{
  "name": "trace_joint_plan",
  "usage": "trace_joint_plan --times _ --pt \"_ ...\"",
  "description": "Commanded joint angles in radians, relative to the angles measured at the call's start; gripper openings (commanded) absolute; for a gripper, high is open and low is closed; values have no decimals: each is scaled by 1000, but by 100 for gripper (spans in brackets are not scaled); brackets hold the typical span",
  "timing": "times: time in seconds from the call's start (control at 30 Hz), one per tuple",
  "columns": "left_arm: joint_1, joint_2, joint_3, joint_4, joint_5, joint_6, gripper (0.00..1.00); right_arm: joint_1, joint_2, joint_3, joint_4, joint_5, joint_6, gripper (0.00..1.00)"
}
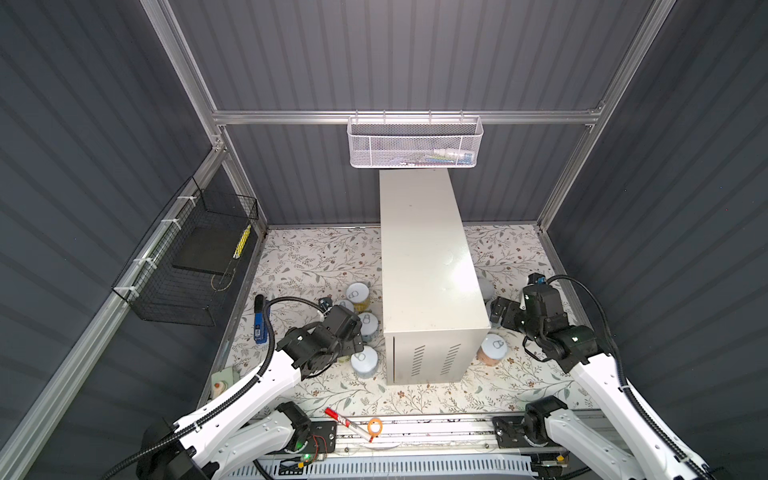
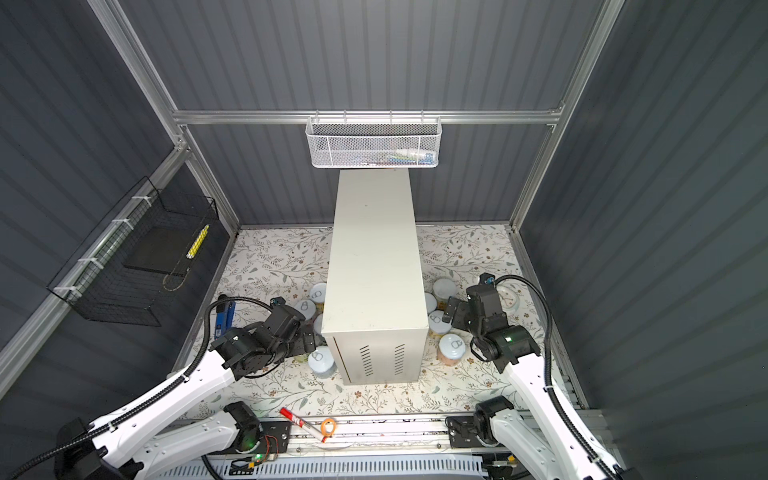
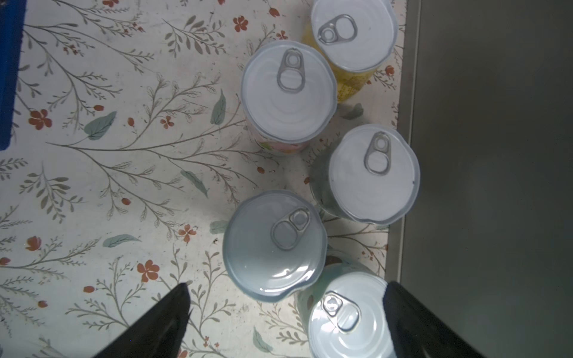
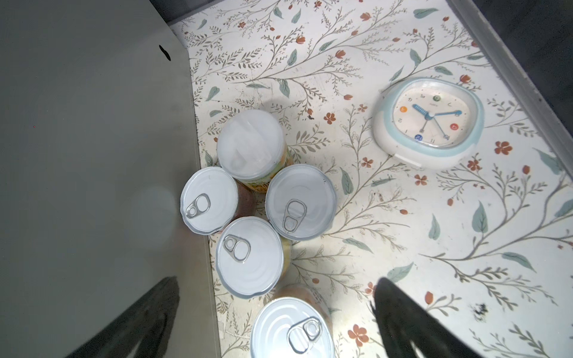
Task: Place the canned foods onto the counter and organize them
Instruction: 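Lower the left gripper over the green-labelled can and close on it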
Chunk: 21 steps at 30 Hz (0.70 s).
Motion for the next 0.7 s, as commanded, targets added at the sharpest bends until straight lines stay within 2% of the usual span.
trace_joint_plan --times 0.0,0.33,0.67 --pt "-4 30 -33 51 -69 -22 98 5 20 -27 25 -25 11 99" --pt "-3 111 -96 180 -67 -28 97 5 70 -46 67 -60 11 99" --pt "1 145 -151 202 -110 -88 91 5 115 -59 100 -75 4 99"
